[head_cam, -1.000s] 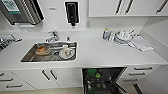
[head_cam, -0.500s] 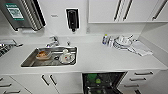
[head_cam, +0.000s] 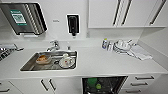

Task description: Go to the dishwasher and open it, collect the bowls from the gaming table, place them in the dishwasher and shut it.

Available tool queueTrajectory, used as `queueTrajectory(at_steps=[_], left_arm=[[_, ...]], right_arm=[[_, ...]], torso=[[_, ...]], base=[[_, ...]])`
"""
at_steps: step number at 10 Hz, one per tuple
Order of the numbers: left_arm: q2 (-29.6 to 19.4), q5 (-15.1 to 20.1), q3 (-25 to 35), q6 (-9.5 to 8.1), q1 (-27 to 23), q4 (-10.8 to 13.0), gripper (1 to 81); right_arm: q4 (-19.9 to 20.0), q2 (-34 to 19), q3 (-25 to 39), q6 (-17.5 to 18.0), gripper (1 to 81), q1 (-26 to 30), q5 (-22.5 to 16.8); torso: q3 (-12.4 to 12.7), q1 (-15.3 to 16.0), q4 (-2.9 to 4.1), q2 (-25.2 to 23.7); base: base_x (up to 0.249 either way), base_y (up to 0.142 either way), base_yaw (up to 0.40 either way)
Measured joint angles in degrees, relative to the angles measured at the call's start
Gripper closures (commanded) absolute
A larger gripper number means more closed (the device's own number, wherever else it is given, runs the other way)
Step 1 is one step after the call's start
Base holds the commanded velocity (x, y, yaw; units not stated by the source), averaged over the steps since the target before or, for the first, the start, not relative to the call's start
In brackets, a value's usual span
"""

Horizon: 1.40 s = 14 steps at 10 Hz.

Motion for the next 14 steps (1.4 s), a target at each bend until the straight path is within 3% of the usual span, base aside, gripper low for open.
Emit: queueTrajectory(at_steps=[4,9,14], left_arm=[[0.6,0.0,0.0,0.16,0.1,0.1,1.0],[0.3,0.0,0.0,0.16,0.0,0.2,1.0],[-0.5,0.0,0.0,0.16,0.1,0.2,1.0]], right_arm=[[-0.3,4.9,-6.7,0.0,1.0,-3.3,2.2],[-1.1,7.7,-8.4,0.0,1.0,-2.7,2.7],[-1.1,12.5,-9.3,0.1,1.0,2.1,2.0]], torso=[[-0.2,5.0,0.0,-8.1],[-8.0,10.7,0.0,-17.0],[-9.0,16.6,0.0,-26.4]], base=[[0.0,0.0,0.0],[0.0,0.0,0.0],[0.0,0.0,0.0]])
